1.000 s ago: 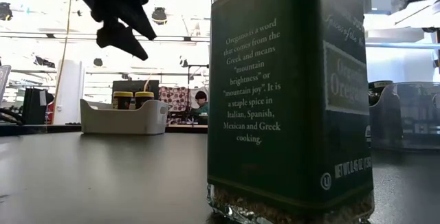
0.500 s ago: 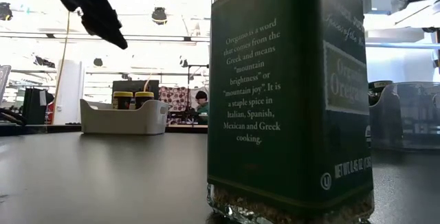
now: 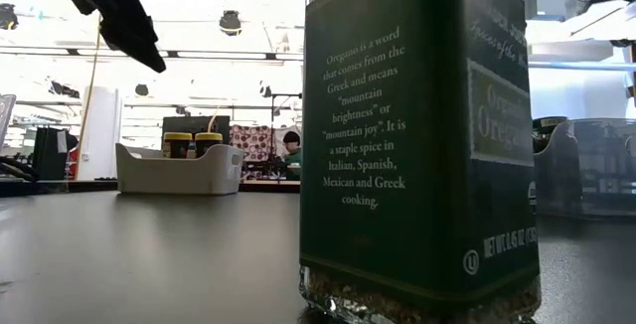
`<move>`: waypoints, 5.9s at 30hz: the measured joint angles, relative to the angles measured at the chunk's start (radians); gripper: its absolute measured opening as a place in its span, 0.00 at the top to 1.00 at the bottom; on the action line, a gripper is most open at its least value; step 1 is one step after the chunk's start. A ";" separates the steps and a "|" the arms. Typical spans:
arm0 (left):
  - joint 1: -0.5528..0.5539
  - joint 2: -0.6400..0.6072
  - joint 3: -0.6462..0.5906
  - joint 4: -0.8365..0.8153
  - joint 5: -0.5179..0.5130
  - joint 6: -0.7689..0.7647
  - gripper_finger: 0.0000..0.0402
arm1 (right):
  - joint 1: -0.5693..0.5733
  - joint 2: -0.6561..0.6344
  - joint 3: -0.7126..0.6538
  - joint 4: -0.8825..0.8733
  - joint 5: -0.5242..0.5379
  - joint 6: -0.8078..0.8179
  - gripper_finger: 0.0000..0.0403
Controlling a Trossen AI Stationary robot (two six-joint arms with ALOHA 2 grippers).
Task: Sort spices by type
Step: Put the bottom red seasoning can into the transparent bin
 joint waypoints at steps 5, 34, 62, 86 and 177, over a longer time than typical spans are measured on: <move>0.000 0.000 0.000 0.003 0.000 -0.029 0.29 | 0.022 0.017 0.000 -0.001 -0.005 0.029 0.23; 0.000 0.000 0.000 0.032 0.000 -0.043 0.29 | 0.041 0.013 -0.122 0.217 -0.019 0.093 0.23; 0.000 0.000 0.000 0.033 0.000 -0.012 0.29 | -0.013 0.008 -0.096 0.217 -0.003 -0.107 0.12; 0.001 0.000 0.000 0.034 0.000 -0.041 0.29 | 0.052 -0.017 -0.117 0.192 0.001 -0.083 0.07; 0.032 -0.150 0.022 0.053 -0.007 -0.089 0.29 | -0.726 0.417 1.027 0.049 -0.031 -1.682 0.41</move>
